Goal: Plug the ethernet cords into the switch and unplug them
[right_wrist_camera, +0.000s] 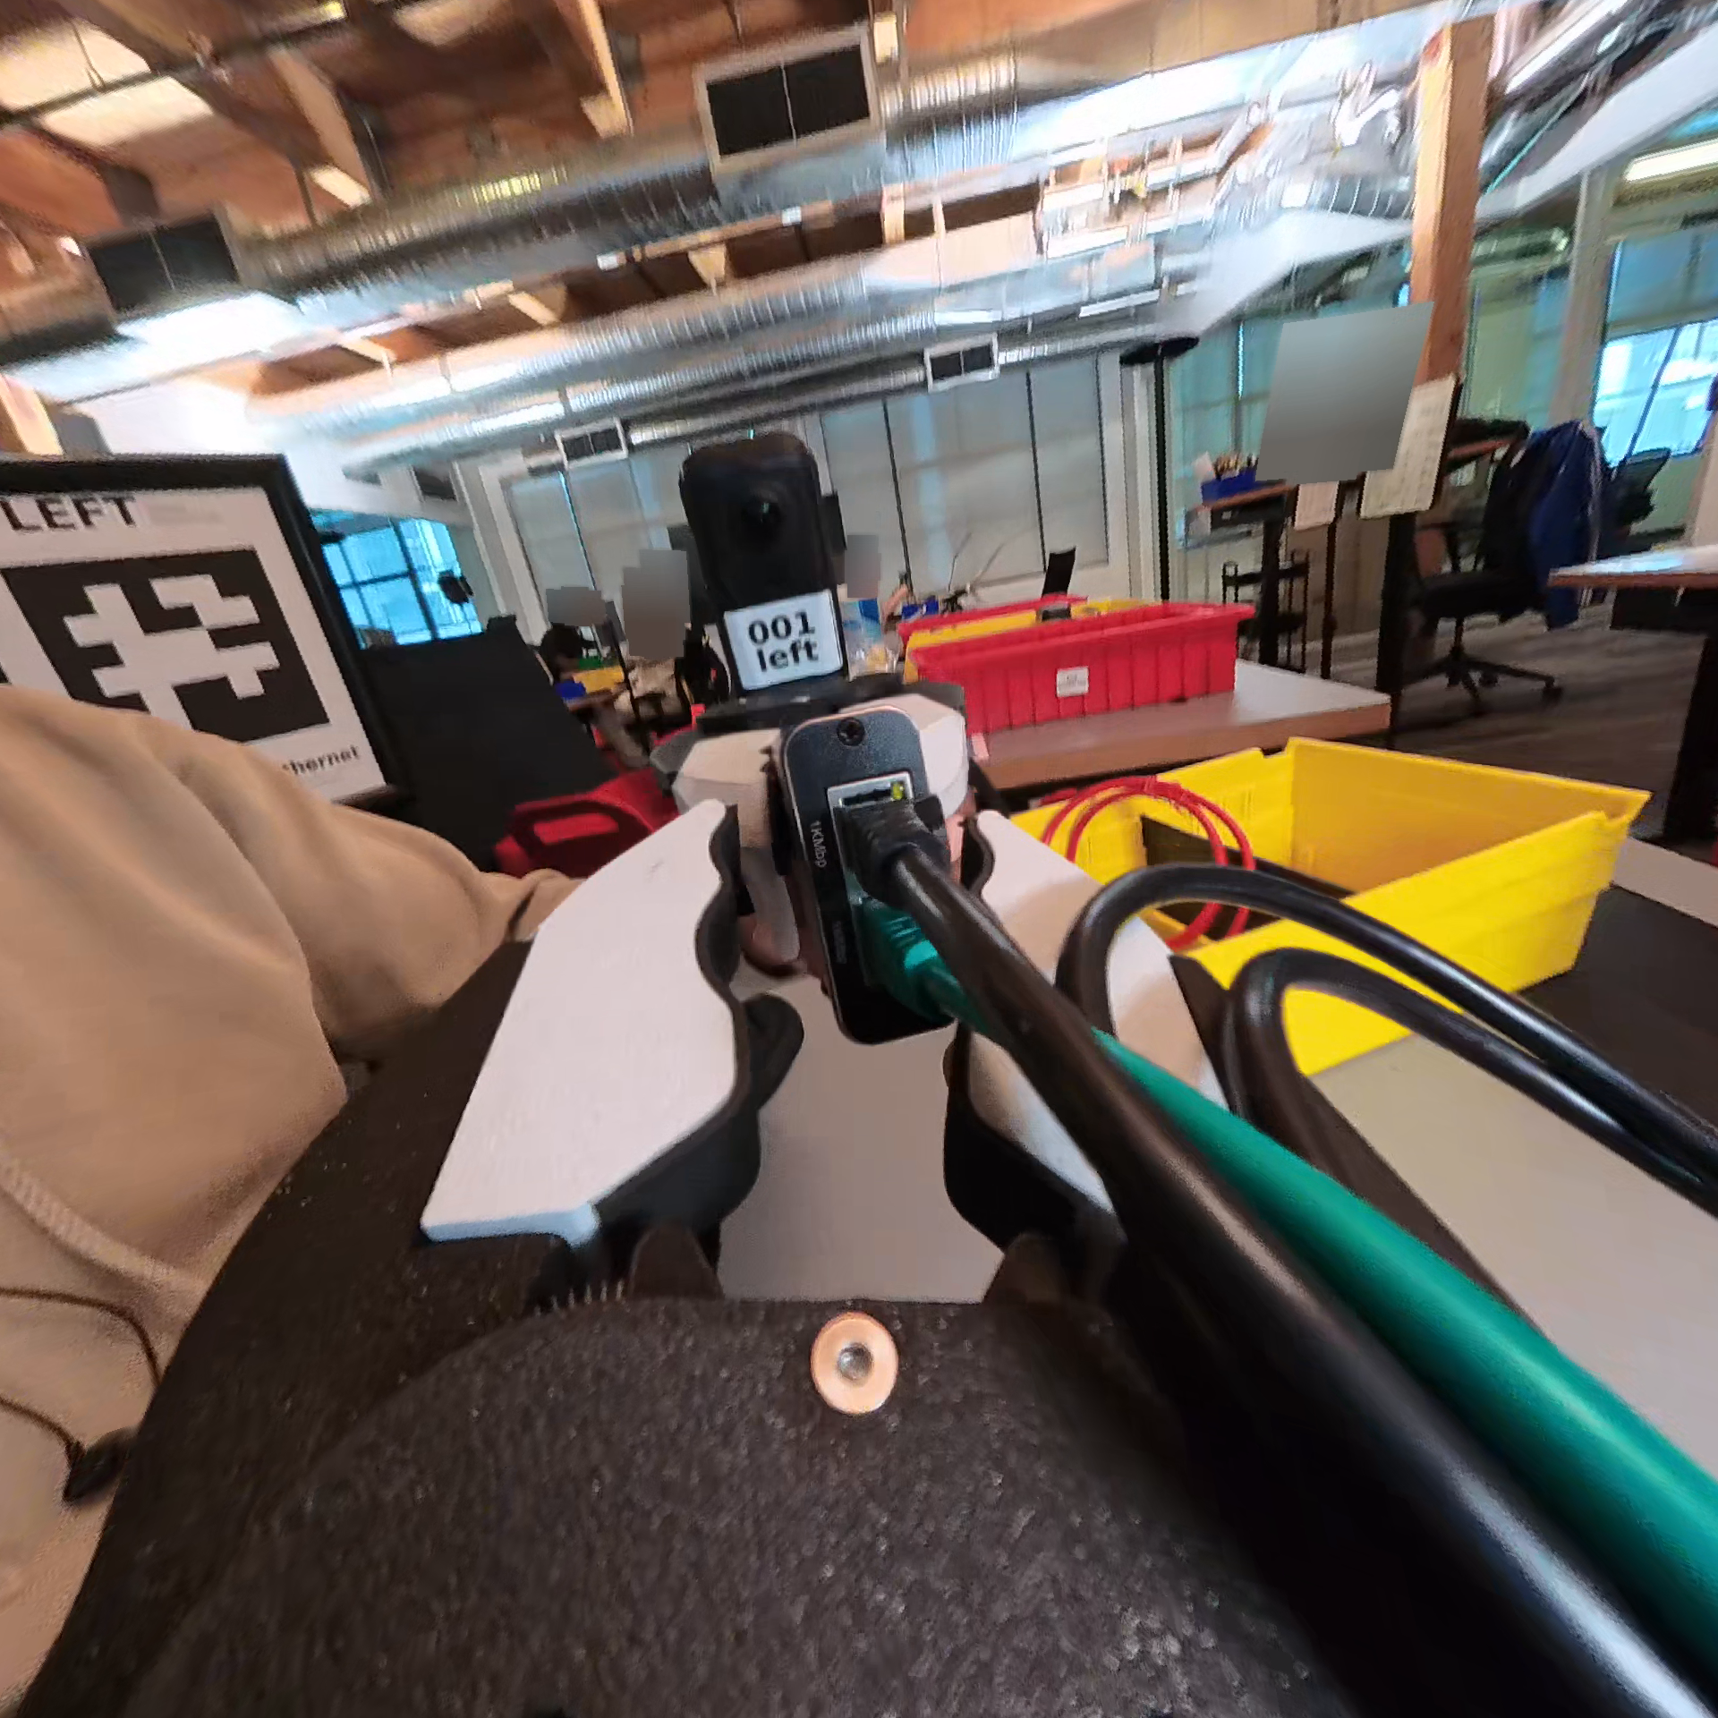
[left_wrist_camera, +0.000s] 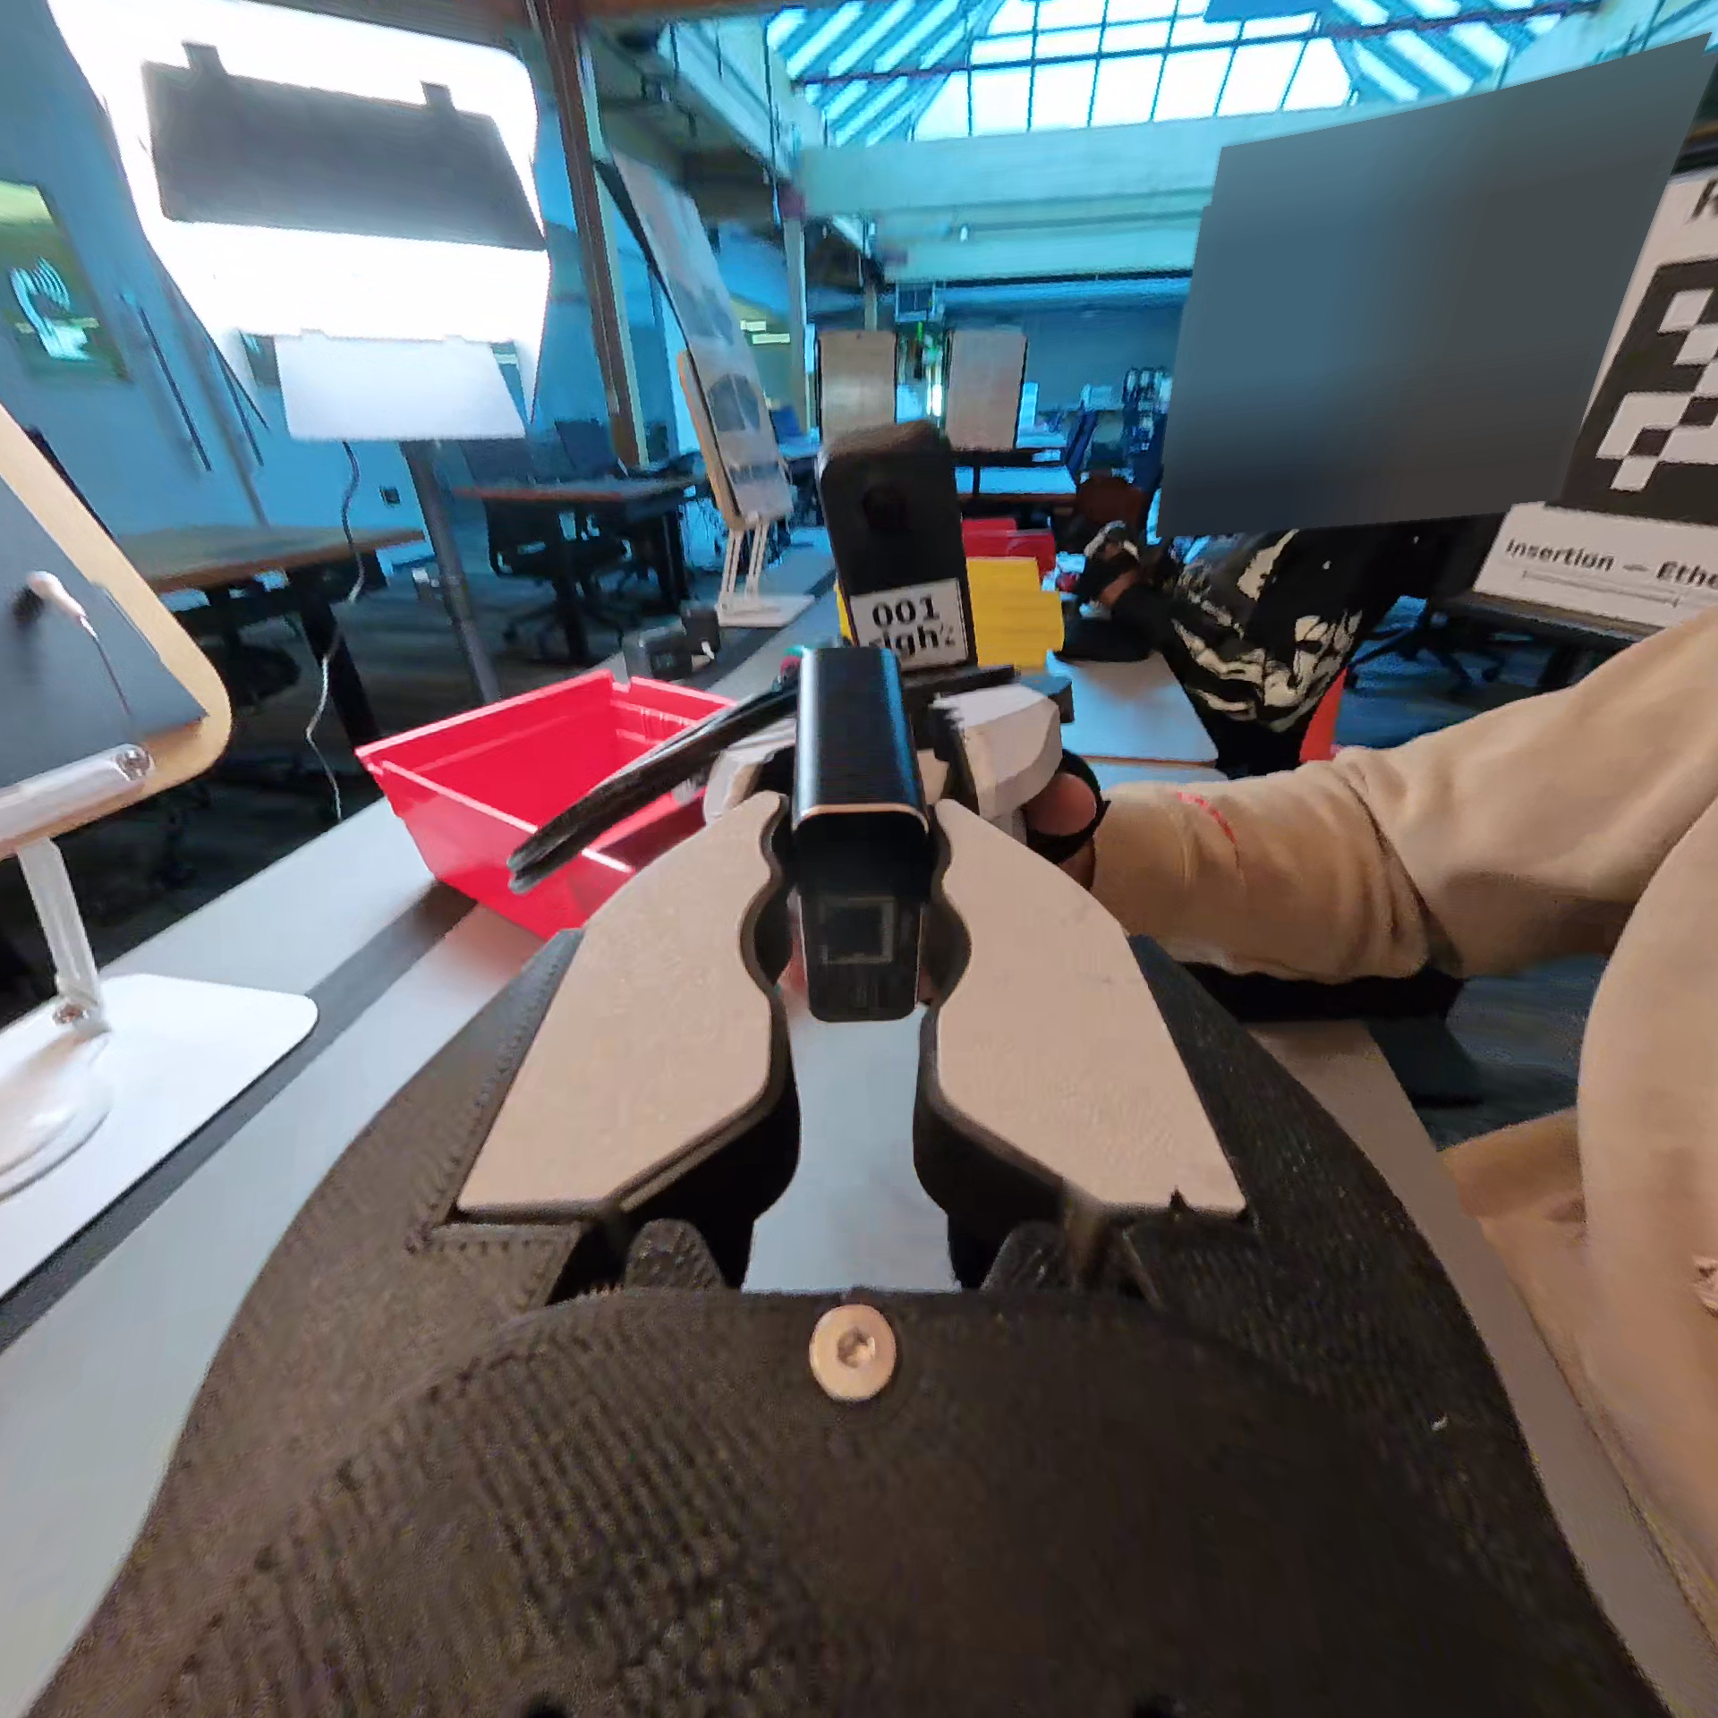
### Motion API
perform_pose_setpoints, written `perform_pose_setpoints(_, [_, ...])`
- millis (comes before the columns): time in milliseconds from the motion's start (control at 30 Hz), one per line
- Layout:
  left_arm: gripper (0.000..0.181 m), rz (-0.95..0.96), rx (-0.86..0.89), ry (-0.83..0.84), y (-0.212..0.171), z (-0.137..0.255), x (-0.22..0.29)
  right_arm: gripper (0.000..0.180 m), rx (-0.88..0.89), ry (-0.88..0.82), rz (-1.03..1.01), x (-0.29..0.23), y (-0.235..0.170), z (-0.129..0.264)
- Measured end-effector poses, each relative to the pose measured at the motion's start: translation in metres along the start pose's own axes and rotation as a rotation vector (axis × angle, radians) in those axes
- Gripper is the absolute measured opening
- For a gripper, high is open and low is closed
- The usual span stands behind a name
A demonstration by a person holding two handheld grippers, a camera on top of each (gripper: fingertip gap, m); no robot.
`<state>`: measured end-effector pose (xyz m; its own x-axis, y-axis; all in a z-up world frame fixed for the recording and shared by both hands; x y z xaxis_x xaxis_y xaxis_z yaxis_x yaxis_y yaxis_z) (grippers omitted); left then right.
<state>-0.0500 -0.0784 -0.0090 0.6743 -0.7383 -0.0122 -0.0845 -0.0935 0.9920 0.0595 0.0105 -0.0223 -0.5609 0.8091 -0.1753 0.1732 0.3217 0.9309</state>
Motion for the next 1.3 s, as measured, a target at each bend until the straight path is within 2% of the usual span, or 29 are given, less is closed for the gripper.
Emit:
perform_pose_setpoints(233, [0.025, -0.06, -0.117, 0.038, -0.009, 0.0, -0.006, 0.034, 0.017, -0.025, -0.039, 0.013, -0.004, 0.01])
perform_pose_setpoints(433, [0.023, 0.017, -0.111, 0.031, -0.012, 0.007, -0.015, 0.033, 0.06, -0.064, -0.033, 0.017, 0.003, 0.018])
perform_pose_setpoints(600, [0.023, 0.002, -0.122, 0.028, -0.016, 0.004, -0.014, 0.032, 0.079, -0.077, -0.011, 0.014, 0.003, 0.015])
perform_pose_setpoints(967, [0.022, -0.046, -0.15, -0.002, -0.014, 0.007, -0.01, 0.029, -0.004, -0.068, 0.096, 0.004, 0.006, 0.011])
perform_pose_setpoints(1300, [0.022, 0.079, -0.175, -0.052, -0.019, 0.007, -0.014, 0.029, -0.08, -0.051, 0.121, 0.007, 0.001, 0.014])
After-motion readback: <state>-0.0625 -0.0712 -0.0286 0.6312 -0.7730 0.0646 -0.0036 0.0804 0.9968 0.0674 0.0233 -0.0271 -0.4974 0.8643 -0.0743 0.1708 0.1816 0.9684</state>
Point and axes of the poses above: each gripper's, where its closed fingertips meet, z back along the fingers, y out of its top, x = y × z across the jaws, the point moved 8 cm from there along z, back along the fingers, and after that the axes turned 6 degrees about x, right-handed, at the moved point
